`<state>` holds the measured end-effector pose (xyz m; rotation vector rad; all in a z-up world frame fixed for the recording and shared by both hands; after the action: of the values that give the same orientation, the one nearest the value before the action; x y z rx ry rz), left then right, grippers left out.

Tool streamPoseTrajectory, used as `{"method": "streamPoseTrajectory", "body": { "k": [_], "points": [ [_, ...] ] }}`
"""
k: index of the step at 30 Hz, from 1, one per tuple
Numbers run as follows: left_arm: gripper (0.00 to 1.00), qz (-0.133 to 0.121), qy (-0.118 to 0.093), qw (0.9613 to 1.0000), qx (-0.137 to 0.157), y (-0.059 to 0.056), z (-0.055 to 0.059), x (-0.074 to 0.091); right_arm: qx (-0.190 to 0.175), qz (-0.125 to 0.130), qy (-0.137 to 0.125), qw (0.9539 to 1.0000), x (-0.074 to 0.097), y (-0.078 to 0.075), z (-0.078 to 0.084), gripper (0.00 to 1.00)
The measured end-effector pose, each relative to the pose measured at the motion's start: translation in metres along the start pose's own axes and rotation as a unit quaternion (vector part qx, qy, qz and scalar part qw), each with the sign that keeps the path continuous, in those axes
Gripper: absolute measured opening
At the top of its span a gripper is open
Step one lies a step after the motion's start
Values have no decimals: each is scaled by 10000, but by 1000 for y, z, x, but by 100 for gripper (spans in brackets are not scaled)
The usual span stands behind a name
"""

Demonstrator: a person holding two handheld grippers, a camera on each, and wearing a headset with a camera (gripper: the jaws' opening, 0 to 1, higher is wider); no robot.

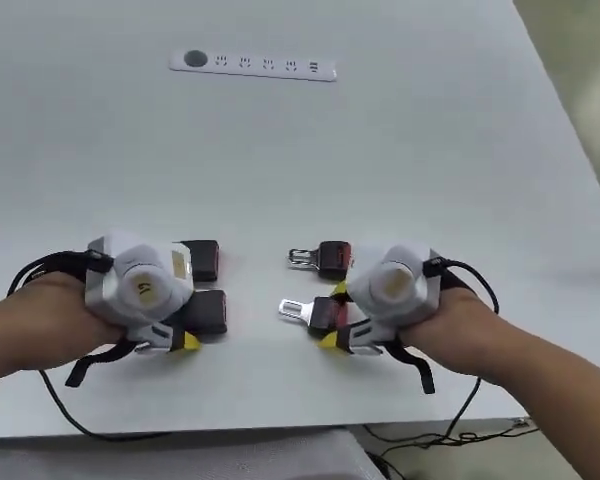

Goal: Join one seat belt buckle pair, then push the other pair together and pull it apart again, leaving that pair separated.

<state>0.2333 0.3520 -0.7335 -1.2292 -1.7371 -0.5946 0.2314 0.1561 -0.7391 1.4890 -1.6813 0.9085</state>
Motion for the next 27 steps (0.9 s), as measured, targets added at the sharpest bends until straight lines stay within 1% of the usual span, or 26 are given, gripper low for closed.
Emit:
{"method": "streamPoseTrajectory", "body": {
  "k": [2,4,6,8,12,16,18,21,27],
  "points": [
    [41,42,-4,10000,-40,1,1,-1,2,-21,-21,10000,0,-1,0,33],
    [40,79,-2,10000,-60,1,1,-2,-2,-60,-26,10000,0,-2,1,33],
    [40,116,-8,9999,-79,1,1,-2,85,-87,-7,9999,-1,-2,1,33],
    [40,135,-16,9999,-101,3,2,-3,147,-104,27,9998,-1,-3,2,33],
    [40,149,-27,9998,-137,1,0,-2,343,-126,55,9993,-1,-3,2,33],
    [40,171,-57,9997,-152,0,0,-1,400,-131,87,9991,-2,-5,1,33],
    [39,204,-87,9996,-179,1,2,-2,557,-164,112,9983,-2,-5,0,33],
    [38,197,-117,9996,-179,2,3,-3,726,-193,98,9971,-2,-5,1,33],
    [37,121,-87,9998,-146,1,3,-3,861,-265,109,9959,-1,-6,1,33]
  ]
}}
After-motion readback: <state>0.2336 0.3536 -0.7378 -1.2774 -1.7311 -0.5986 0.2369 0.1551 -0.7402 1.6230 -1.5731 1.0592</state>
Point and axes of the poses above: the centre of the closed fingertips' face, and the gripper's own axes: x roughly backward along the fingers, y roughly to its left, z roughly out of its underside, the point moved 5 cm from there along x, roughly backward along the fingers, and after that the axes turned 12 degrees about x, right-handed, at the moved point
